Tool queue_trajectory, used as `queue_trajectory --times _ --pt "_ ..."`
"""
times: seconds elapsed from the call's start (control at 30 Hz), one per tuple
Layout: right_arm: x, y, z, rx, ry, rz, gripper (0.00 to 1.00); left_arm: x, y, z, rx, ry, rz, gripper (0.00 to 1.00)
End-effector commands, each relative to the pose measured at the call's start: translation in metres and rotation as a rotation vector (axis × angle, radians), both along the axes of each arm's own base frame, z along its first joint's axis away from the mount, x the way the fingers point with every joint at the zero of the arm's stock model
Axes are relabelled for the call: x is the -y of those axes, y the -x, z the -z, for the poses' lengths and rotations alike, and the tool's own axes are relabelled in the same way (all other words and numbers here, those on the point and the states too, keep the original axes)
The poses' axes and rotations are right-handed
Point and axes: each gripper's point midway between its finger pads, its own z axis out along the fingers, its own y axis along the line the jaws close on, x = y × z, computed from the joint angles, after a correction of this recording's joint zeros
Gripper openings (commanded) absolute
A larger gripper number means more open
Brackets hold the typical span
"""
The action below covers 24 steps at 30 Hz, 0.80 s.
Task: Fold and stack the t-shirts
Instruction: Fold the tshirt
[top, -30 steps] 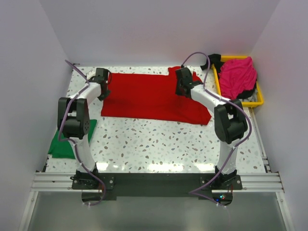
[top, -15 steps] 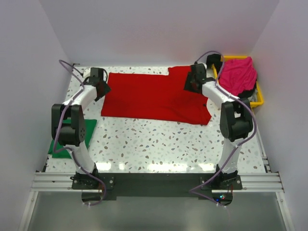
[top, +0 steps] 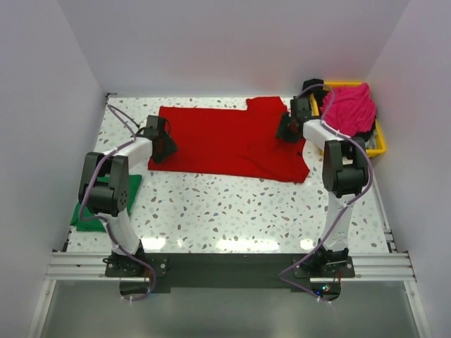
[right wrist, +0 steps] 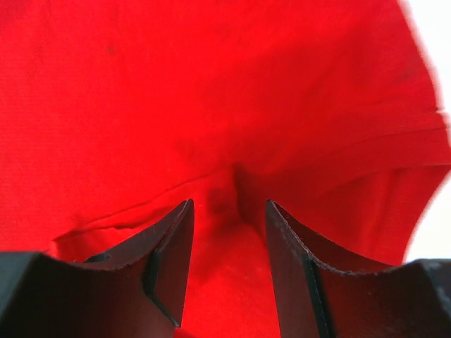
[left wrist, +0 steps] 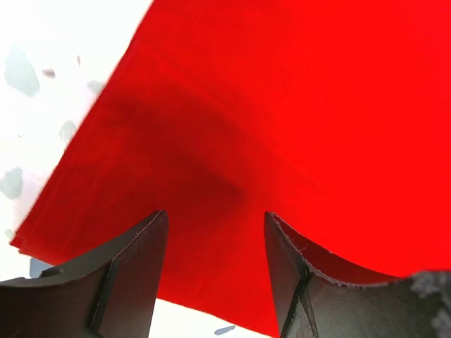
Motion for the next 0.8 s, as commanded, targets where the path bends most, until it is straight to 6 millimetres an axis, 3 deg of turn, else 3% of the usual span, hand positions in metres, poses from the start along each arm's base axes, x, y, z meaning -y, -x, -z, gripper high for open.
queue_trajectory --times 0.0,0.17,0.37,0.53,0.77 --pt "-0.011 -0.016 -0.014 0.056 -0.039 -0.031 0.49 0.012 -0.004 0.002 0.030 0.055 -0.005 0.61" --pt "-0.015 -0.014 -0.009 0.044 -0.062 -0.031 0.40 0.012 0.002 0.008 0.018 0.055 -0.013 0.61" --pt "-0.013 -0.016 -0.025 0.073 -0.059 -0.020 0.15 0.009 0.004 0.010 0.006 0.041 -0.023 0.61" --pt "-0.014 -0.021 -0.046 0.105 -0.059 -0.025 0.11 0.007 0.007 0.013 -0.004 0.031 -0.029 0.61" --pt "-0.011 -0.023 -0.054 0.115 -0.042 -0.019 0.10 0.006 0.008 0.015 -0.010 0.033 -0.032 0.61"
